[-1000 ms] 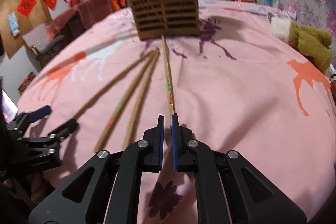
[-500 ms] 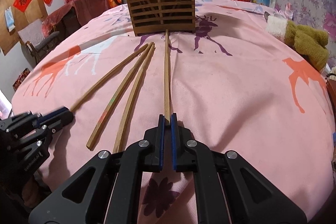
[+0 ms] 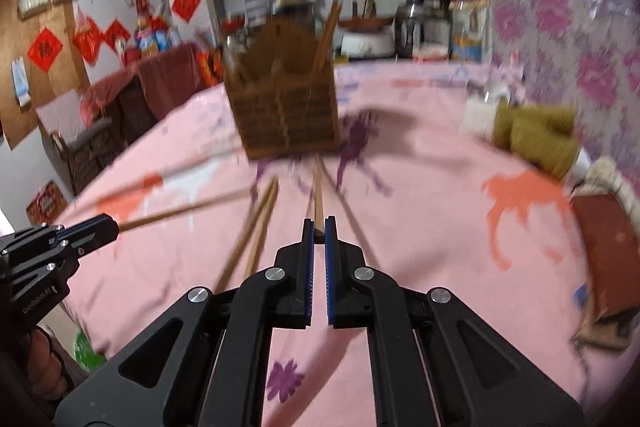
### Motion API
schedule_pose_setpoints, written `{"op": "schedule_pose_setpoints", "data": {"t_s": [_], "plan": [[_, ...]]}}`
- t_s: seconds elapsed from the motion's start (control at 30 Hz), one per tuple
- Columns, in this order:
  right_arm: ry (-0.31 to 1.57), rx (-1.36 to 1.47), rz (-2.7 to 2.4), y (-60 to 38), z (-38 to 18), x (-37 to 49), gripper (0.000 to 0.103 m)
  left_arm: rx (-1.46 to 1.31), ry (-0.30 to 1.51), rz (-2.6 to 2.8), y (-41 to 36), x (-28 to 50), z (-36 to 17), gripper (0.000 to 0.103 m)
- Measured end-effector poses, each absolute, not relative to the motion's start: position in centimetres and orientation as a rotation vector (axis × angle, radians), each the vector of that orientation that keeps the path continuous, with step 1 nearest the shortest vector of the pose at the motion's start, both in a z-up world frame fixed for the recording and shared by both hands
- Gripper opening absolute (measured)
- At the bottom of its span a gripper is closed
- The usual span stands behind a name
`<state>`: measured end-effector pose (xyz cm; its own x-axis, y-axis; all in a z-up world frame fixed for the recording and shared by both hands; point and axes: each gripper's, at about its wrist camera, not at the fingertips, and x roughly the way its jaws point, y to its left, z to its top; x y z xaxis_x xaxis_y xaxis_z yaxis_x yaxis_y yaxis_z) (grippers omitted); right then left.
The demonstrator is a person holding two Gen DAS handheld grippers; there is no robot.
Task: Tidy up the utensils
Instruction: 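Lift both held chopsticks and carry them over the wooden holder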
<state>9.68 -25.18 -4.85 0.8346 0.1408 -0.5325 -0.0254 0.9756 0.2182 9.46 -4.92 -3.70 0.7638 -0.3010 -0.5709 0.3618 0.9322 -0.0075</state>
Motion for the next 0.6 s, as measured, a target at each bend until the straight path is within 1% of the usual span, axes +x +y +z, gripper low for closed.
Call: {"op": "schedule_pose_setpoints", "data": {"t_s": [0.13,0.6], "plan": [[0.510,0.220,0.098,-26.1,-1.7,9.9,0.006,0.085,0.572,-0.375,-5.2,10.6,-1.0,0.006],[0.422,0.193,0.130,-25.7,4.1,13.5,0.006,0.097,0.516,-0.411,-7.0,16.2,5.8,0.006]]}}
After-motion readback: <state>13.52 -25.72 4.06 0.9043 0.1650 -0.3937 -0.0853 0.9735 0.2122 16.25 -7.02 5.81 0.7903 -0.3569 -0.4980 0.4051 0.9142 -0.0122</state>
